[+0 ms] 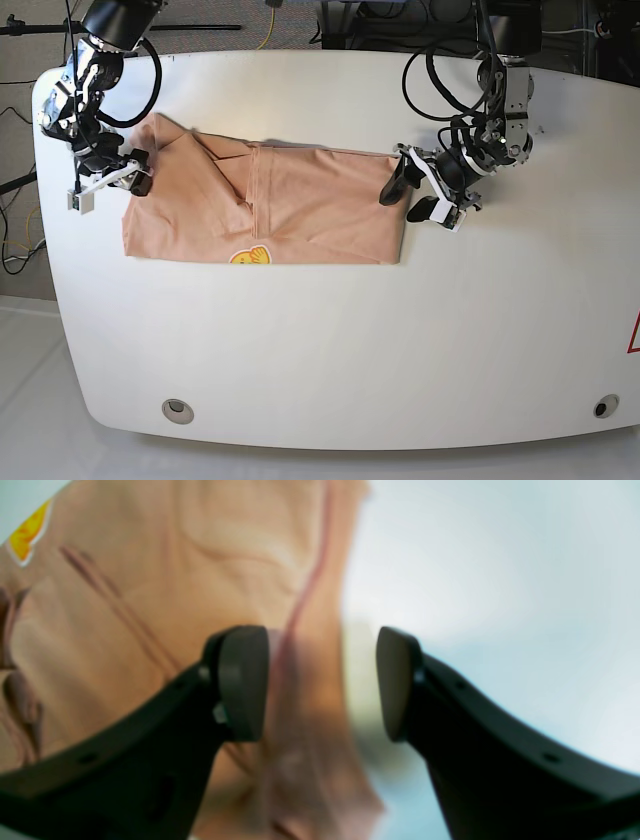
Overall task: Fold the T-shirt properly
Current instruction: 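Lower the right gripper onto the shirt's outer edge and close it, then fold the gripped shirt end with the right gripper toward the left gripper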
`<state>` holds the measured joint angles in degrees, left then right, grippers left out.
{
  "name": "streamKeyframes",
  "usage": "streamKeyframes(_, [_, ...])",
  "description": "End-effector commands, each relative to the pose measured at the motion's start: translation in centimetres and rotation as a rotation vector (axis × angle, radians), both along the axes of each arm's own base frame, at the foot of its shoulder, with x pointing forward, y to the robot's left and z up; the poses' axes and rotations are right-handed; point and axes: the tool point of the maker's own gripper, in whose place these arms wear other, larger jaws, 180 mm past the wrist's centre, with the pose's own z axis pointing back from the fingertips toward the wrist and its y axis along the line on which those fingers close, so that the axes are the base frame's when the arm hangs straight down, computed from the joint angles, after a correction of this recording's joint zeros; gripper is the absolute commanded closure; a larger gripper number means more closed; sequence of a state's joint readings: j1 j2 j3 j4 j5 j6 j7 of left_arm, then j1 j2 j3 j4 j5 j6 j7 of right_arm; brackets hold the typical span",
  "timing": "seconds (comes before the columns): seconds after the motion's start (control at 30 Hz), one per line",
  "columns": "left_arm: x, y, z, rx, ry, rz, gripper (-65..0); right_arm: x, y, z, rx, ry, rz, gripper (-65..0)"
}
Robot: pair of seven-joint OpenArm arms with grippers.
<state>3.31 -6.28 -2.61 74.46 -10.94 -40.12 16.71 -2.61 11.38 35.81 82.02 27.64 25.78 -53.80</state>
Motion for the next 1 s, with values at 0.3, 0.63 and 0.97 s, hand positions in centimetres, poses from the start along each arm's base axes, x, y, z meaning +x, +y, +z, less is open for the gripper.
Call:
streamKeyframes(0.3, [0.4, 0.3, 0.3, 0.023, -0.011, -0.003, -32.6, 0.5, 6.5, -1.1, 0.084, 0.045, 0.156, -33.3])
streamKeyframes(0.63, [0.4, 0.3, 0.3, 0.023, -0.011, -0.003, -32.6, 1.0, 8.1, -1.2, 0.077, 0.051, 0.209, -15.5])
streamKeyframes(0.97, [0.4, 0.3, 0.3, 0.023, -0.011, -0.003, -32.6, 2.3, 6.2, -0.2, -0.038, 0.059, 0.183, 0.0])
